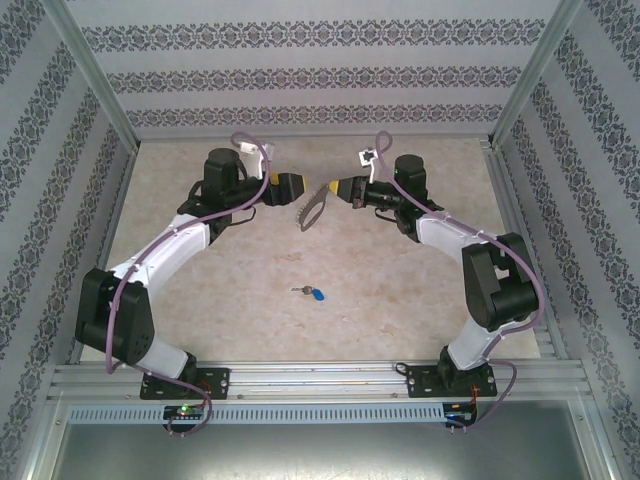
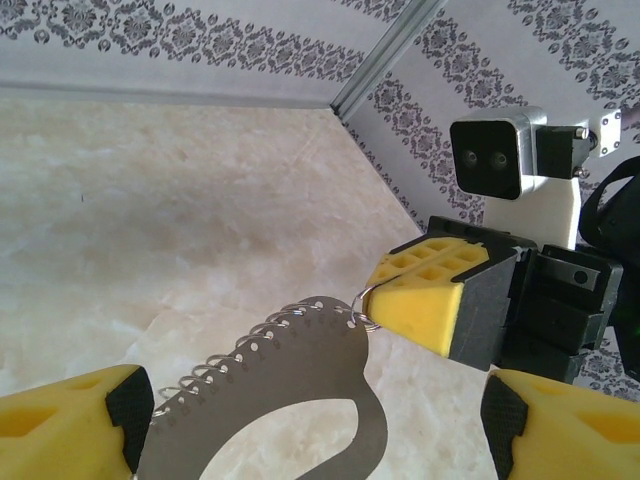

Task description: Put the keys on the keyring

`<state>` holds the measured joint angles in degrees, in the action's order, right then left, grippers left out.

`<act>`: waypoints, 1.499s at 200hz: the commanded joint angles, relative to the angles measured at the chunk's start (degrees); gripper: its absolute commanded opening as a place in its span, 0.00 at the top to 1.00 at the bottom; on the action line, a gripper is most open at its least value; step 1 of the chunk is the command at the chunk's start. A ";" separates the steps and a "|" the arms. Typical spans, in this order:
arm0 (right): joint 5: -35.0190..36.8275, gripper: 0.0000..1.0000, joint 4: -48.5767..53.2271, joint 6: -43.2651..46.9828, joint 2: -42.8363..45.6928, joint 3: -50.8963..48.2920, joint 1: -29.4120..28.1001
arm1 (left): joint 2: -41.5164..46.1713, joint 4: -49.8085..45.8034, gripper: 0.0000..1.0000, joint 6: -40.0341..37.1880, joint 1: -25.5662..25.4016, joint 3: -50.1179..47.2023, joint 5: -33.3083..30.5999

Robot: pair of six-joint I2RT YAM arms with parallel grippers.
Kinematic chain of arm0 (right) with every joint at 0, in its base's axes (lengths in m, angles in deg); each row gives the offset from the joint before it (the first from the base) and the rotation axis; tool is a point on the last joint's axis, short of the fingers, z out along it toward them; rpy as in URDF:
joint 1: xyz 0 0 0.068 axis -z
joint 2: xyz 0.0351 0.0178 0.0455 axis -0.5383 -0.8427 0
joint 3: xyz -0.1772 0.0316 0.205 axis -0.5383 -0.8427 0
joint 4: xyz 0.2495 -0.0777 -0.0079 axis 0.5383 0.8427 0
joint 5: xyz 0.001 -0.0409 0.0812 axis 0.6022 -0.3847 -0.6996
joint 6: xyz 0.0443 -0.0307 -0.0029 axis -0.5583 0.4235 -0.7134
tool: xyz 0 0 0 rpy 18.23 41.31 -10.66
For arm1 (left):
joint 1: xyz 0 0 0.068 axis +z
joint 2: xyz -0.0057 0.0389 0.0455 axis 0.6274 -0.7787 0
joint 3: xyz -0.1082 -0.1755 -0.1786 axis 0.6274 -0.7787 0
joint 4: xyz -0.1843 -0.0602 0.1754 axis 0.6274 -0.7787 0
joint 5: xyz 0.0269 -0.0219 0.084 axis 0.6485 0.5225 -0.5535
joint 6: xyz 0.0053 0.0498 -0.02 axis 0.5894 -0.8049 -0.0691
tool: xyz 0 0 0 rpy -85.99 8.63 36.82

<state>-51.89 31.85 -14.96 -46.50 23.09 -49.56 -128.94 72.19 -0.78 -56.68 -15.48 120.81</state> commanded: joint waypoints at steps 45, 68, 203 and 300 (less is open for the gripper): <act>3.32 1.00 -5.45 -0.44 -8.73 0.69 -5.86 | -0.66 -1.50 0.11 -1.15 0.50 -0.86 -1.96; 9.65 1.00 1.73 3.76 -10.73 0.62 -7.33 | -0.70 -1.91 0.11 -1.33 0.49 -1.13 -2.43; 23.57 0.79 13.37 8.06 -14.37 -5.03 -10.11 | -0.12 0.07 0.08 -0.74 0.50 -3.49 -2.72; 26.75 0.64 15.33 7.77 -8.31 -7.40 -9.73 | -0.08 1.21 0.05 -0.28 0.51 -3.68 -2.35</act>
<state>-27.48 46.01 -7.31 -57.49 16.86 -59.68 -129.22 71.38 -0.95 -56.68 -18.78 118.01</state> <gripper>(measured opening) 0.361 0.945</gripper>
